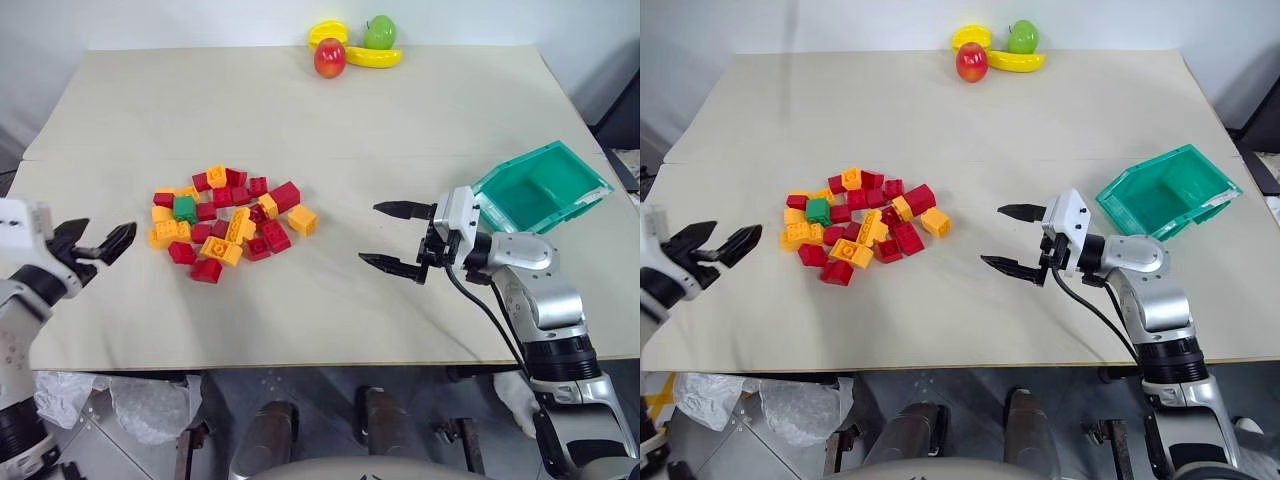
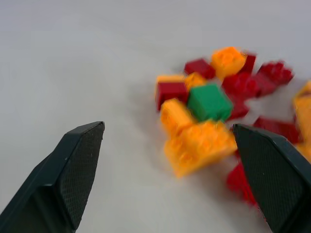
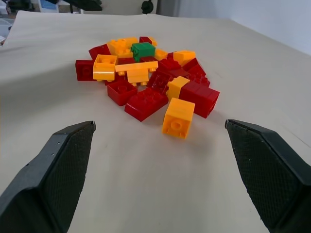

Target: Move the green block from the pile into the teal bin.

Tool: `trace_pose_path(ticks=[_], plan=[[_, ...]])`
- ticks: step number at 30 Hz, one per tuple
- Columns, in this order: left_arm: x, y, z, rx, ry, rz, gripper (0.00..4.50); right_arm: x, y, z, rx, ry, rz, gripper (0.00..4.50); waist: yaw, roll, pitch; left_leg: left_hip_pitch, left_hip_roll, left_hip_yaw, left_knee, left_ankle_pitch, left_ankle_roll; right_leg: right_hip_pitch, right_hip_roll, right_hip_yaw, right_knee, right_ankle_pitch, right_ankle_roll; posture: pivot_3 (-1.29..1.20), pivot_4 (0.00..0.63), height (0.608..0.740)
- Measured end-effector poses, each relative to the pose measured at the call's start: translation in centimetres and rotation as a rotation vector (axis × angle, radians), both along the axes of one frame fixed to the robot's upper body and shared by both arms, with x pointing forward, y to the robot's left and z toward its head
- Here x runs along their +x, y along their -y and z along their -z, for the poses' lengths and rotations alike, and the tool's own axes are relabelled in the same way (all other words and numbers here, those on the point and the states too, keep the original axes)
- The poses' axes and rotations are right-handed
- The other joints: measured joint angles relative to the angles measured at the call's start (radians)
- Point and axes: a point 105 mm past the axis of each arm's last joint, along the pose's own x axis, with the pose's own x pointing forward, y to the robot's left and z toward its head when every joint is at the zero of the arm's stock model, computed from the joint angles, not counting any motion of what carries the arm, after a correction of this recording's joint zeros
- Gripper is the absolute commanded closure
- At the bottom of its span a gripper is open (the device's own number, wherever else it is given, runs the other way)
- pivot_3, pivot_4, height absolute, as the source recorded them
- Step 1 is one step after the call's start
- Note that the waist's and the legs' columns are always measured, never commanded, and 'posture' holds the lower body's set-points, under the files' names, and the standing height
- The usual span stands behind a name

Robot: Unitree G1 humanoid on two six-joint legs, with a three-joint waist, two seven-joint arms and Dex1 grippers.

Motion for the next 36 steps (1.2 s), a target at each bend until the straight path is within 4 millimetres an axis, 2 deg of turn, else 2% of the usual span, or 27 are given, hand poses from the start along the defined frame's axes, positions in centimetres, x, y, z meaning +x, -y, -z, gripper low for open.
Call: trace_pose_path(ticks=[4,6,10,14,21,22,25,32,36], plan=[[2.9,3.3,0.7,-0.045,-0.087,-0.102,0.03,-0.1,-0.3,0.0,-0.008,-0.009,-0.016,0.0,-0.001,0.0,0.0,0.0,-0.001,0.0,0.0,0.0,0.0,0.0,0.0,0.0,0.004,0.0,0.0,0.0,0.15,0.74],[3.7,4.5,1.3,-0.021,-0.152,-0.114,0.03,-0.2,-0.3,0.2,-0.012,-0.017,-0.019,0.0,-0.006,-0.001,0.0,-0.002,0.0,0.001,0.0,0.0,0.0,-0.003,0.001,0.0,0.005,0.0,0.0,0.0,0.15,0.74],[5.2,5.4,1.2,0.033,-0.241,-0.145,0.03,-0.4,-0.1,0.8,-0.021,-0.05,-0.012,0.0,-0.01,-0.001,0.0,-0.008,-0.001,0.002,0.002,0.0,-0.001,-0.011,0.001,0.001,0.009,0.0,0.0,0.0,0.15,0.74],[6.7,6.3,1.6,0.041,-0.321,-0.151,0.03,-0.6,-0.2,0.7,-0.023,-0.046,-0.017,0.0,-0.006,-0.001,0.0,-0.008,-0.003,0.002,0.003,0.001,-0.002,-0.011,0.001,0.001,0.01,0.0,0.0,0.0,0.15,0.74],[8.5,6.6,2.2,0.038,-0.415,-0.161,0.03,-0.6,-0.1,0.8,-0.028,-0.054,-0.006,0.0,-0.006,-0.001,0.0,-0.008,-0.006,0.002,0.003,0.001,-0.002,-0.011,0.0,0.001,0.01,0.0,0.0,0.0,0.15,0.74],[8.8,6.6,2.3,0.032,-0.421,-0.161,0.41,-0.6,-0.1,0.7,-0.029,-0.052,-0.006,0.0,-0.006,-0.001,0.0,-0.008,-0.006,0.002,0.003,0.001,-0.002,-0.011,0.0,0.001,0.01,0.0,0.0,0.0,0.15,0.74],[9.6,6.2,2.2,0.025,-0.427,-0.183,1.07,-0.6,-0.1,0.7,-0.029,-0.047,0.002,0.0,-0.008,-0.001,0.0,-0.007,-0.006,0.002,0.003,0.001,-0.002,-0.011,0.0,0.001,0.01,0.0,0.0,0.0,0.15,0.74],[9.7,5.8,1.9,0.035,-0.432,-0.176,1.07,-0.4,0.1,0.7,-0.027,-0.044,0.027,0.0,-0.007,-0.001,0.0,-0.008,-0.006,0.002,0.004,0.001,-0.003,-0.012,0.0,0.001,0.012,0.0,0.0,0.0,0.15,0.74],[9.5,5.5,0.3,0.051,-0.383,-0.142,1.07,-0.4,0.8,0.7,-0.026,-0.041,0.059,0.0,-0.007,-0.001,0.0,-0.01,-0.006,0.002,0.004,0.001,-0.003,-0.013,0.0,0.001,0.012,0.0,0.0,0.0,0.15,0.74]])
